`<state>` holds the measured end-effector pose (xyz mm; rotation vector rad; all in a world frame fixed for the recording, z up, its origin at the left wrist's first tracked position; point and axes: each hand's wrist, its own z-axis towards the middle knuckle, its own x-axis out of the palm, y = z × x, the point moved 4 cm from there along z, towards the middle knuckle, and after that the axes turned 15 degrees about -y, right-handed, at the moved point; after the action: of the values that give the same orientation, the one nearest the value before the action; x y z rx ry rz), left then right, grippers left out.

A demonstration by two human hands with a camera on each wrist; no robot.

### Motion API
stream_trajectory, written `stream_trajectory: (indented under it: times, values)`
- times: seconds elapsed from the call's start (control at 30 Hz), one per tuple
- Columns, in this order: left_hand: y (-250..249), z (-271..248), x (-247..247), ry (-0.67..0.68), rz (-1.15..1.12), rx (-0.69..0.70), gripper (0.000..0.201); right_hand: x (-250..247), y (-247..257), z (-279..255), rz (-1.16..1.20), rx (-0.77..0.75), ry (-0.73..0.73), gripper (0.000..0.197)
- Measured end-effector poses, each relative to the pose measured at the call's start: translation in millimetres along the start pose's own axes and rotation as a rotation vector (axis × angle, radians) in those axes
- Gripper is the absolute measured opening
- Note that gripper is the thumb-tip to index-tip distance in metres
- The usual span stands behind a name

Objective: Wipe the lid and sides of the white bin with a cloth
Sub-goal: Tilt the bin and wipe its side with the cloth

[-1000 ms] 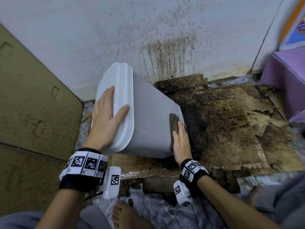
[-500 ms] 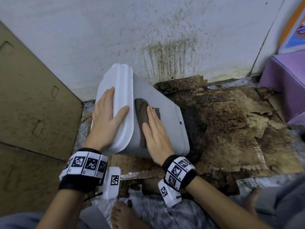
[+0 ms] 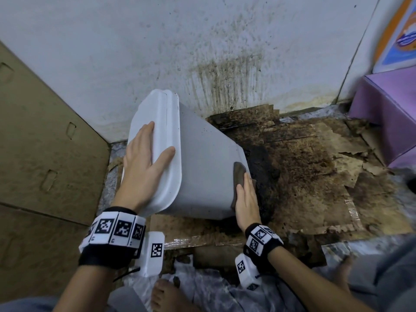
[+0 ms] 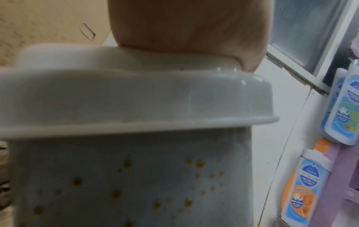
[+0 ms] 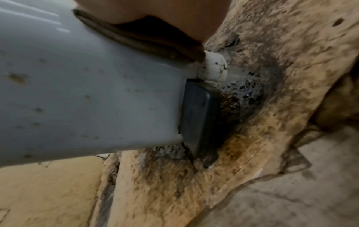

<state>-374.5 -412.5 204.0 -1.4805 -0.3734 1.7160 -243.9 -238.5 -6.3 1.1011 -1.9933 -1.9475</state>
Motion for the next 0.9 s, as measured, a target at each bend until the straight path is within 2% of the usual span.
stream_trajectory:
  times: [0.13,0.2,0.27,0.43,0.53,0.67,0.9]
  values:
    - [-2.8,1.3,1.7,0.006,0.013,0.011,0.079,5.7,26.3,-4.7,0.005,-0.028,0.002,0.054]
    - [-4.1,1.5,3.1,0.004,0.021,0.023,0.080,8.2,51.8,-12.0,0.049,-0.067,0.020,0.061]
    - [-4.1,1.6,4.3,0.001,0.034,0.034,0.081,11.9,80.3,-21.6,0.084,-0.133,0.056,0.068]
    - [-0.9,1.4,3.5,0.003,0.039,0.032,0.081,20.7,131.9,-43.6,0.121,-0.320,0.206,0.065]
    - [0.6,1.5,2.7,0.003,0.035,0.024,0.081,20.0,133.4,-45.1,0.111,-0.374,0.241,0.062]
    - [0.0,2.1,3.7,-0.003,0.041,0.035,0.080,17.2,123.5,-39.0,0.072,-0.470,0.208,0.058]
    - [-4.0,0.3,4.7,-0.005,0.022,0.039,0.079,10.4,103.8,-29.0,0.050,-0.528,0.127,0.056]
